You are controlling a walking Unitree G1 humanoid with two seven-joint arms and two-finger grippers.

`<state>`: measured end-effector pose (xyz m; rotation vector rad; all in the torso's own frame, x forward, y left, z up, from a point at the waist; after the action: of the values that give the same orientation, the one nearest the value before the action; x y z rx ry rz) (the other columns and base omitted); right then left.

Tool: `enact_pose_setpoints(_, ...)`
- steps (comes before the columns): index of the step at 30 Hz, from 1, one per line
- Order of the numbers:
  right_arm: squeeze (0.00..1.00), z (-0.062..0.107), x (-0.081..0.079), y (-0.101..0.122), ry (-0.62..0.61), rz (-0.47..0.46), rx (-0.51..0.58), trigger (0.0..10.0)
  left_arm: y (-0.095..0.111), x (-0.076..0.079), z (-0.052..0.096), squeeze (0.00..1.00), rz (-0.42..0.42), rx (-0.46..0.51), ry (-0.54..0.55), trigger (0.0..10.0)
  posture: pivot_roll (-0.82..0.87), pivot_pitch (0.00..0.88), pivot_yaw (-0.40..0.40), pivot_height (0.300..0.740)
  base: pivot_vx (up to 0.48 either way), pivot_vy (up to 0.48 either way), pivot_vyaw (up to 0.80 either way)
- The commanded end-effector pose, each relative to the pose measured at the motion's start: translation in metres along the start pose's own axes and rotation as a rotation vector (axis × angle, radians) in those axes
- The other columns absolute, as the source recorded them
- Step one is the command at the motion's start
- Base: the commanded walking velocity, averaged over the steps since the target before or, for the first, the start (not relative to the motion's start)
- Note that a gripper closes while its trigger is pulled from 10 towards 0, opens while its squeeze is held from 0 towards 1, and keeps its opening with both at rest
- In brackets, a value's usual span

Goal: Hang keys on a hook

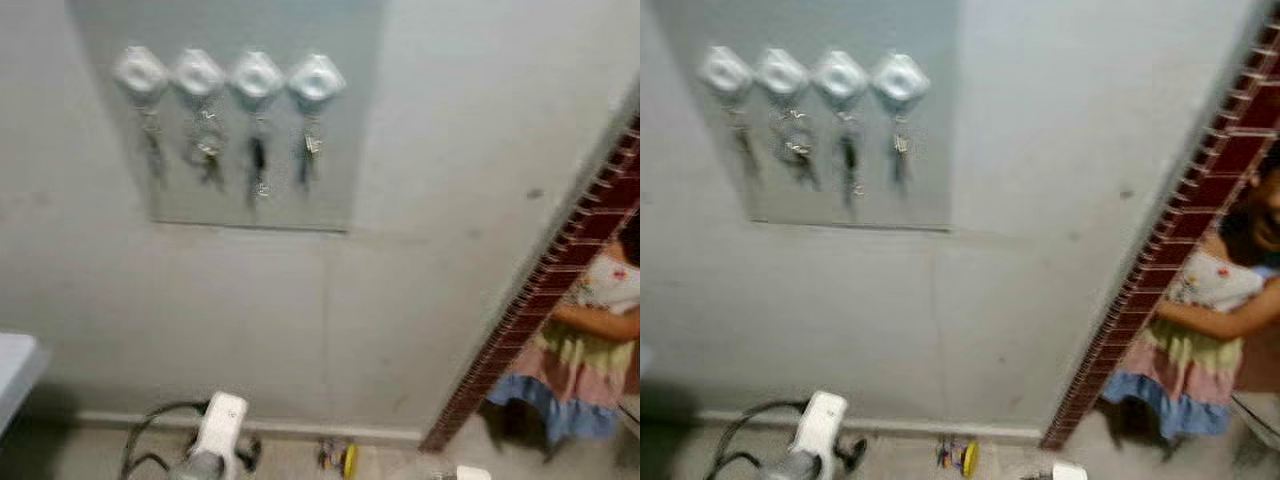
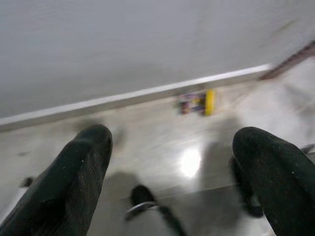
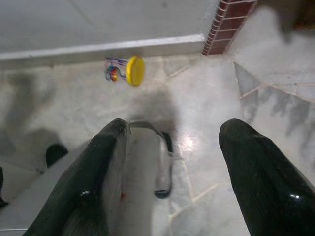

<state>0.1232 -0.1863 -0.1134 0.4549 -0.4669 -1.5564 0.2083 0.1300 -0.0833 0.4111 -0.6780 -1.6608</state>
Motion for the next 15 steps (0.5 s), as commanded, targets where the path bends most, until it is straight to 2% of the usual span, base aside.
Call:
enact_pose_setpoints(1, 0.00, 0.0017, -0.0047, -0.0089, 0.011, -0.017, -0.034, 10.0, -0.0010, -0.0208, 0.0041, 0.00, -0.013, -0.006, 0.053, 10.0, -0.09, 0.000, 0.017, 0.711, 0.000, 0.000, 0.00)
enact_pose_setpoints(15, 0.00, 0.0018, -0.0048, -0.0093, 0.012, -0.025, -0.034, 10.0, -0.0017, -0.0213, 0.0042, 0.00, -0.005, -0.011, 0.058, 10.0, -0.09, 0.000, 0.017, 0.711, 0.000, 0.000, 0.00)
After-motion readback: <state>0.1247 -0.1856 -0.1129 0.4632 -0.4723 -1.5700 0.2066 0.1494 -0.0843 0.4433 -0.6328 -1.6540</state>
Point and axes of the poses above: a point about 5 cm out from each wrist's last joint towards the gripper, its own z axis pointing back from the gripper into the wrist, its own y axis along the axis of the wrist's last joint, x = y × z, the point moved 1 cm from there along -z, pointing out of the wrist towards the gripper, and after that the axes turned 6 degrees about z, right-handed, at the moved point
